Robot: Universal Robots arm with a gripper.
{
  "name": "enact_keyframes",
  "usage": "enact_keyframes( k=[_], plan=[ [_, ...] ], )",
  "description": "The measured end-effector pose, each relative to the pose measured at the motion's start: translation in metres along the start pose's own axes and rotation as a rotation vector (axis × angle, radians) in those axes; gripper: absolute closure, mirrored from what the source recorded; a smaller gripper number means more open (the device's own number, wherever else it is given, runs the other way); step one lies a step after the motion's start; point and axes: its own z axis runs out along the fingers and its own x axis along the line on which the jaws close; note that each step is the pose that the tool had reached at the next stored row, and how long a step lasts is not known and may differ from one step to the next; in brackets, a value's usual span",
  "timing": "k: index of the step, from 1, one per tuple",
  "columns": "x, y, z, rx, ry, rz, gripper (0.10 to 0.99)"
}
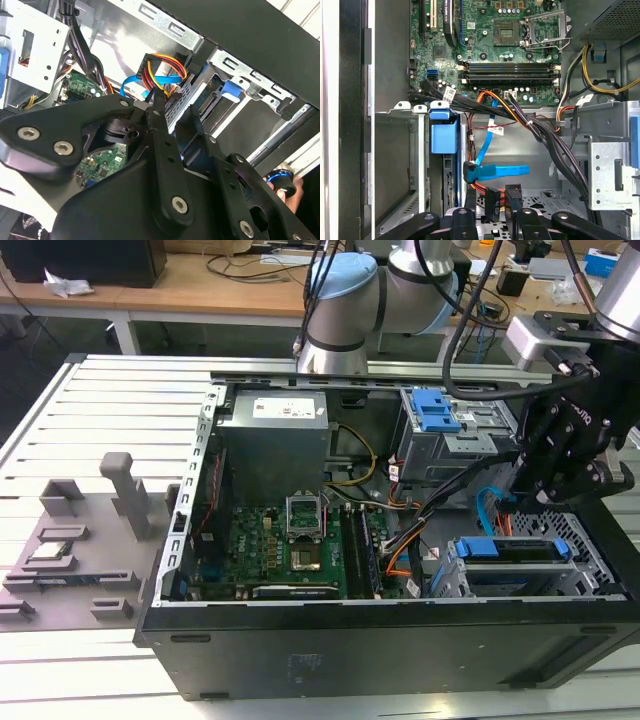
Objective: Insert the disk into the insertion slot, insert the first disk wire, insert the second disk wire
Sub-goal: 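Insert the first disk wire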
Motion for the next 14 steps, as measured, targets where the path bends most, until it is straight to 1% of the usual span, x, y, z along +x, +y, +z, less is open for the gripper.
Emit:
enact_keyframes(
  k=[1, 2, 3, 4, 9, 11, 14],
  plan=[
    [0.0000, 0.0000, 0.0000, 0.000, 0.0001, 0.000, 0.733],
    [0.0000, 0.0000, 0.0000, 0.000, 0.0001, 0.000, 0.804],
    [0.0000, 0.0000, 0.0000, 0.000, 0.0002, 0.000, 0.804],
    [0.0000, 0.0000, 0.0000, 0.000, 0.0003, 0.000, 0.918],
    [0.0005, 0.0000, 0.0001, 0.000, 0.0005, 0.000, 0.918],
    [0.0101, -0.0003, 0.0003, 0.000, 0.0006, 0.000, 0.918],
    [0.0200, -0.0006, 0.0008, 0.000, 0.0031, 0.000, 0.918]
  ],
)
